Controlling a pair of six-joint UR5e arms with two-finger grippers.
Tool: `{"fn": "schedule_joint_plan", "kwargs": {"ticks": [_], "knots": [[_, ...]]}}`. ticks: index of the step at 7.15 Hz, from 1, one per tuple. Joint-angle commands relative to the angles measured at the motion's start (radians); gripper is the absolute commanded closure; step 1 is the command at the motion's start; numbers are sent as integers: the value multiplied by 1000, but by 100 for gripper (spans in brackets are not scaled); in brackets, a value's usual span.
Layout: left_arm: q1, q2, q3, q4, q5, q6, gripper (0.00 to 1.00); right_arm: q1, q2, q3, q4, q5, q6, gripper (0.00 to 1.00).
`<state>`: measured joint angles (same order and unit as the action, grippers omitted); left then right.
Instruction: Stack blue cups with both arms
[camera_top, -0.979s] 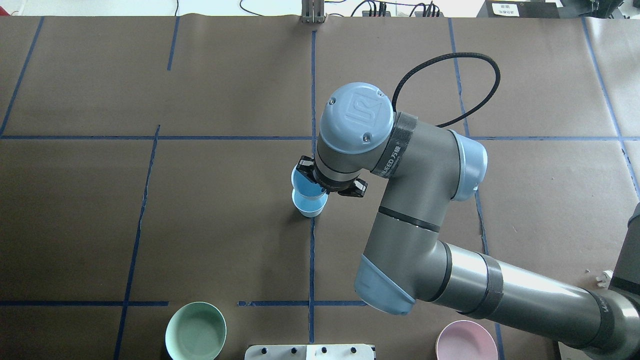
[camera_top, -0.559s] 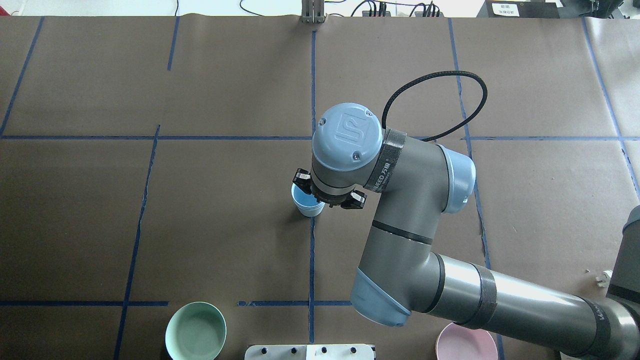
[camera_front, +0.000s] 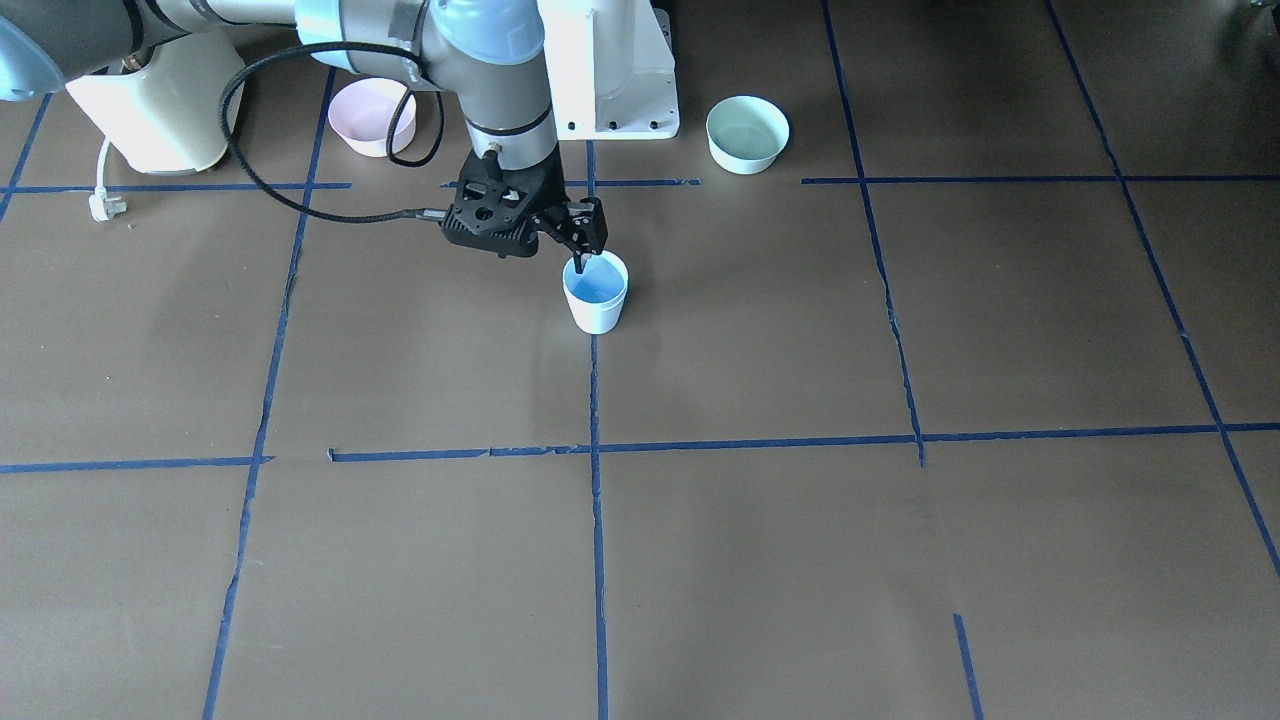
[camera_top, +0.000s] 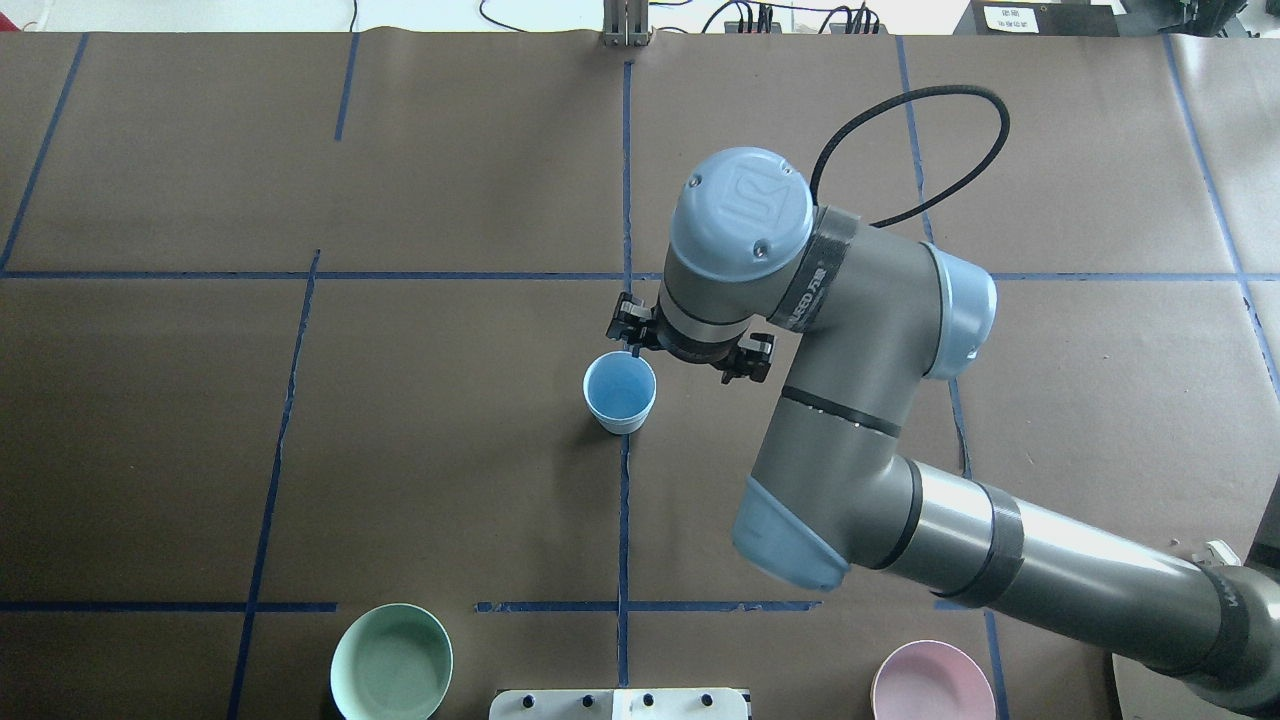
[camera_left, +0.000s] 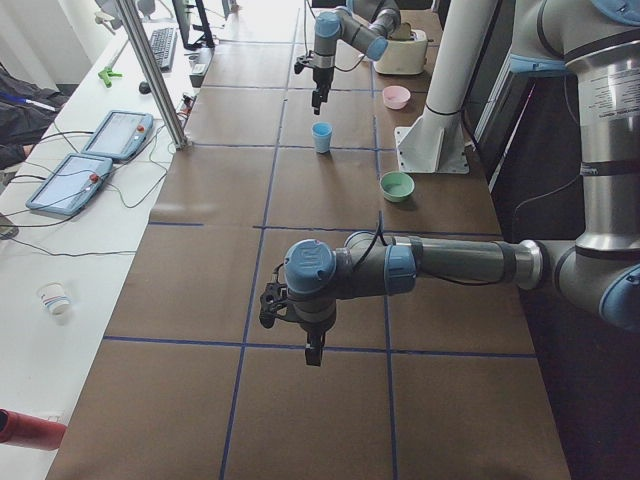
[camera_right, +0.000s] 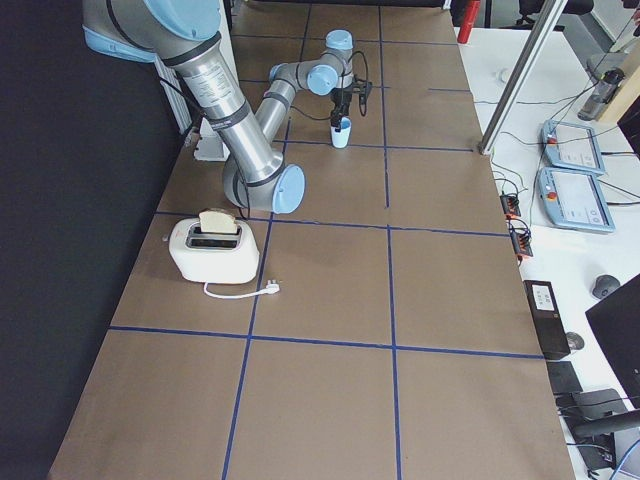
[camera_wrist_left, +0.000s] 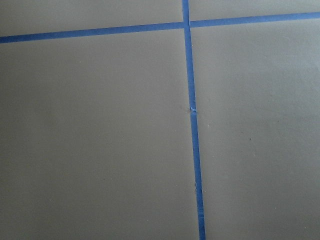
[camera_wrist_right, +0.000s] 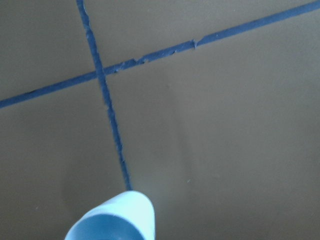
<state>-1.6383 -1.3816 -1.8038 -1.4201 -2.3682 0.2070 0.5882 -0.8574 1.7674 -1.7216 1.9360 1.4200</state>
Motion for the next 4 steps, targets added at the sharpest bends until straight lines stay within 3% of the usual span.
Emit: {"fn": "schedule_joint_plan", "kwargs": {"ticks": [1,4], "knots": [[0,-1,6,1,3,3,0,228,-121,10,-1,215,-322,0],[0,-1,12,3,3,5,0,546,-436,70,-3,385,-928,0]]}}
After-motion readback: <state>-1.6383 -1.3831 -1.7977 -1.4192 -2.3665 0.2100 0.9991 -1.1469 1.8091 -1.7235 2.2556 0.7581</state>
